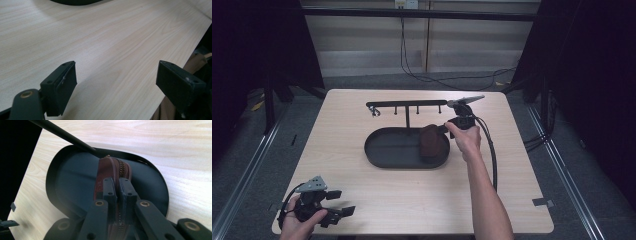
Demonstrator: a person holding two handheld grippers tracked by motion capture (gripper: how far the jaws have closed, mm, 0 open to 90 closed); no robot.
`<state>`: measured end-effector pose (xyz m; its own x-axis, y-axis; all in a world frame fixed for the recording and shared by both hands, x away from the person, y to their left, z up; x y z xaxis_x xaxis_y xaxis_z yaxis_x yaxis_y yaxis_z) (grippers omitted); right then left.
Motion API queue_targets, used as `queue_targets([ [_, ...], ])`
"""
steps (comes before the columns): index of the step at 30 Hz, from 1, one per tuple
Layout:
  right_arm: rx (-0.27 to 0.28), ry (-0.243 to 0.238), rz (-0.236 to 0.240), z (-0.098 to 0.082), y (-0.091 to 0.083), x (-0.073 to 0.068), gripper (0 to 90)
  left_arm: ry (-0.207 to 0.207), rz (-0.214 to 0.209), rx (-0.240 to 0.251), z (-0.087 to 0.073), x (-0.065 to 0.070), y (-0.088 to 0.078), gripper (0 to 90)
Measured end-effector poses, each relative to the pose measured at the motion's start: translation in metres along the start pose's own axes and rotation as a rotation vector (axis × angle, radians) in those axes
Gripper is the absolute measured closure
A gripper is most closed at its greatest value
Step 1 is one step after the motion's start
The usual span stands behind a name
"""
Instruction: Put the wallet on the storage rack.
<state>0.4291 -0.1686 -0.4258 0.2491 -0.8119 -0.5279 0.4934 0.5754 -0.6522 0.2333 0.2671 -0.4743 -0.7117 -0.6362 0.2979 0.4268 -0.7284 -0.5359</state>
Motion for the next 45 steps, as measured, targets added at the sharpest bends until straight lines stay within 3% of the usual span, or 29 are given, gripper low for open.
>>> queue_targets([
  [9,0.005,0.014,0.04,-0.009,0.018,0.005,84.7,0.001,-0.003,-0.005,0.0,0.0,0.0,16.6],
  [21,-0.001,0.021,-0.004,-0.021,0.029,0.016,82.2,-0.005,-0.006,-0.007,0.0,-0.001,0.0,17.1],
  [25,0.033,0.011,-0.014,-0.024,0.032,0.015,81.6,-0.008,-0.009,-0.003,0.0,-0.001,0.0,17.5],
  [30,0.037,0.013,-0.058,-0.029,0.032,0.02,79.9,-0.006,-0.005,-0.003,0.001,-0.001,-0.001,17.5],
  [37,0.075,0.001,-0.059,-0.027,0.024,0.019,69.5,-0.008,-0.004,-0.003,0.001,-0.002,-0.001,17.5],
  [45,0.087,-0.026,-0.043,-0.029,0.016,0.014,38.2,-0.009,0.0,0.008,0.001,-0.003,-0.001,17.5],
])
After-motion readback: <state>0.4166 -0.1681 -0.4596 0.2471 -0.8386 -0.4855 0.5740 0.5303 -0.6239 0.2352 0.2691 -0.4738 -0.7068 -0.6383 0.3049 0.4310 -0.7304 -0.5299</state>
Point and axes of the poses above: each handheld gripper's, and its own axes: y roughly forward along the jaws, z roughly out of its top, x roughly to its right, the point moved 1 cm from there along y, roughly forward along the jaws, and after that the axes turned 10 degrees about x, right-handed, at the moved point
